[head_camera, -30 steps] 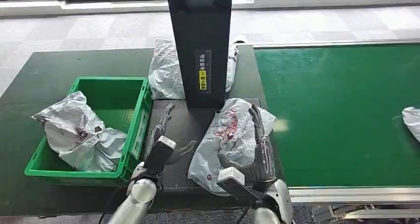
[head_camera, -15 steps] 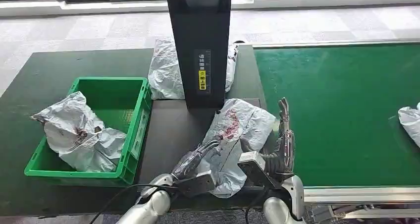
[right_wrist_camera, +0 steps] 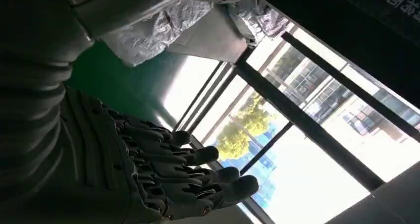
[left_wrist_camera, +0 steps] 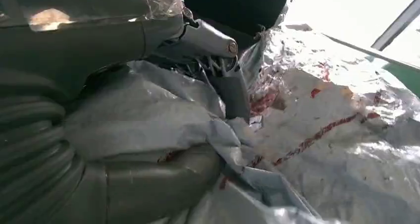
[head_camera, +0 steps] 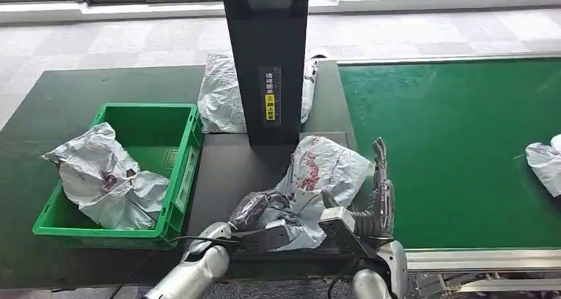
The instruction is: Moved the parcel from conveyor to table for the left to box.
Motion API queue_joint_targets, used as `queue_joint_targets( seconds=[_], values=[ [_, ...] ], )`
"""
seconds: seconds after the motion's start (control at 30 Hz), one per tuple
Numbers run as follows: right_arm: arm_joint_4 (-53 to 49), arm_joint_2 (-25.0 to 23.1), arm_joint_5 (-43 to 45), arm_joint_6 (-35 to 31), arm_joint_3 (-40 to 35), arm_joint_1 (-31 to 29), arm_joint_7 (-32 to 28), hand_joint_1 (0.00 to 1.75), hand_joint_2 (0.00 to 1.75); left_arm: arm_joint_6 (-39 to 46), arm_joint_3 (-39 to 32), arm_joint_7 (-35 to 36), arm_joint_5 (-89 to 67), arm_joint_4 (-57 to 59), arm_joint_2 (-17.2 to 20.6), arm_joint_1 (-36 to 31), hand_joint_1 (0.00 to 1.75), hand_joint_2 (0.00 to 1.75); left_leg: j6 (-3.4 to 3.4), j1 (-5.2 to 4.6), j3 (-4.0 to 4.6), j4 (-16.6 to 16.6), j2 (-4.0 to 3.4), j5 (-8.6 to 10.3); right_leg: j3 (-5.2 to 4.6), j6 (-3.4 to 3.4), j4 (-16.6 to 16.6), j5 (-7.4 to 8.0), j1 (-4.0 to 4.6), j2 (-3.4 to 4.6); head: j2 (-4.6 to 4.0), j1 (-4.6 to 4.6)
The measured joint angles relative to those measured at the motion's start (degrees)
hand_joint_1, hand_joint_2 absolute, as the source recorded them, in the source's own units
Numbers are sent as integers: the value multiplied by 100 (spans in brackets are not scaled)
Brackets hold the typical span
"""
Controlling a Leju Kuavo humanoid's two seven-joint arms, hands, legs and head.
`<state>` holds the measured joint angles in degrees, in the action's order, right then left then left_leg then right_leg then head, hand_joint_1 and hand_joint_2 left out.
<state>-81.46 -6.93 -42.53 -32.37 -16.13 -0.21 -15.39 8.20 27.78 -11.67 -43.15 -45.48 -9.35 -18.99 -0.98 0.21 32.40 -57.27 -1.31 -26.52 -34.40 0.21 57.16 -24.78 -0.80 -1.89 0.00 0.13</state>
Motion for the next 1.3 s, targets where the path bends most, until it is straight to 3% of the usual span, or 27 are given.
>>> queue_joint_targets(
  seconds=[0.13,0.33,0.6,0.7,0.93,1.13,1.3],
  values=[
    [-72,0,2,-26,0,143,4,0,175,520,-171,181,-19,-107,9,42,175,175,-1,0,0,0,-1,0,-1,0,1,0,2,1,0,0],
    [-275,-28,2,-171,7,323,59,0,175,2195,-534,470,-759,-836,147,295,175,175,-5,1,4,0,0,3,-8,-2,3,1,8,4,-2,0],
    [-400,-48,2,-223,94,396,81,0,175,2198,-789,566,-955,-1563,288,444,175,175,-4,1,6,0,0,3,-8,-1,2,0,2,4,0,0],
    [-413,-61,2,-238,96,416,81,0,175,2919,-939,775,-2057,-1854,317,572,175,175,-4,1,9,0,-8,3,-11,-2,2,1,2,10,0,0],
    [-448,-61,59,-232,96,452,68,0,175,3193,-2311,1108,-4465,-4050,496,1098,175,175,-10,3,11,2,-28,-2,-20,-6,6,-2,10,30,0,0],
    [-448,-59,232,-229,96,510,-4,0,175,3197,-3483,1169,-4518,-5354,669,1688,175,175,-17,11,8,4,-28,-5,-20,-19,7,-12,17,28,0,0],
    [-520,-57,166,-334,96,643,153,0,175,3197,-4218,960,-4297,-5554,745,1986,175,175,-19,11,8,4,-26,-7,-19,-19,6,-15,17,25,-2,0]
  ],
)
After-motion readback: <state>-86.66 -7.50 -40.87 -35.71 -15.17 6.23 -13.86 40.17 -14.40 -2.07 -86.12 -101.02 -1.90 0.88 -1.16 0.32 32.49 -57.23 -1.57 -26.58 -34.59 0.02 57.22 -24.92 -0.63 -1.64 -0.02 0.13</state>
